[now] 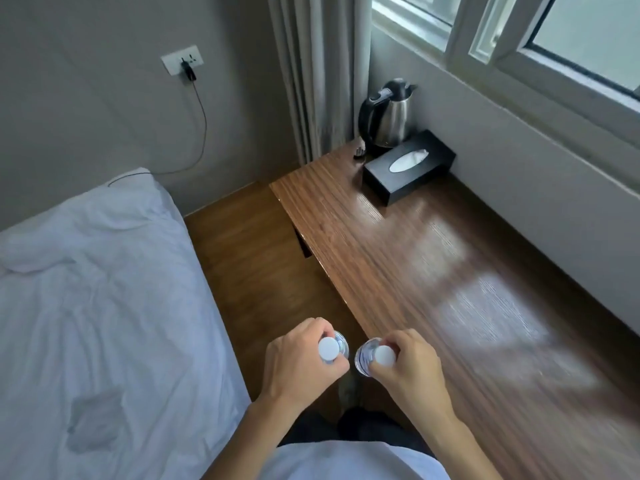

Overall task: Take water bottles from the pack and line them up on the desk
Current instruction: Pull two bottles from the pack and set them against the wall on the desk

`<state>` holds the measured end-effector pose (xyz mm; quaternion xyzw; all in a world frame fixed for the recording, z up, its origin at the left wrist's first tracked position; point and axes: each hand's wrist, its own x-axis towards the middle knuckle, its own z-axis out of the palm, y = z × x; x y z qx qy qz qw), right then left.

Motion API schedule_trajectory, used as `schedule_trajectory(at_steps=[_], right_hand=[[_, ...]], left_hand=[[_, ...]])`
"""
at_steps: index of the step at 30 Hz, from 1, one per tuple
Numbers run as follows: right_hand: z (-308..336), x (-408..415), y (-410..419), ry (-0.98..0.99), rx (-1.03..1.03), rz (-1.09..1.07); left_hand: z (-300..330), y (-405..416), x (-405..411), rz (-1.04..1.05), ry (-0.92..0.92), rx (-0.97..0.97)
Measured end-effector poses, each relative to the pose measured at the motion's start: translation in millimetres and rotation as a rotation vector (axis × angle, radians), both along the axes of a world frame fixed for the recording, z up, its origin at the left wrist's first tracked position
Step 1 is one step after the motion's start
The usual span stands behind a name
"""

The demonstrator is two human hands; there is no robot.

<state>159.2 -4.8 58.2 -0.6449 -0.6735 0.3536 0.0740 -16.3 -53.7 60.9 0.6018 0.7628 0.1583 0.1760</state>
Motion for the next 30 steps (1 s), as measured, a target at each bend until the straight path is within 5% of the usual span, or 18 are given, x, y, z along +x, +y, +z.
schedule_trajectory(at_steps=[9,30], right_hand=[[1.6,-5.9,62.3,0.059,-0.008,-0.139],[0.1,-30.2,116.9,0.068,-0.046,-0.833]], left_hand=[[5.1,99.1,-14.6,-0.171,0.056,-0.036],[-20.5,259.8,12.5,-0.801,-0.001,-0.109]])
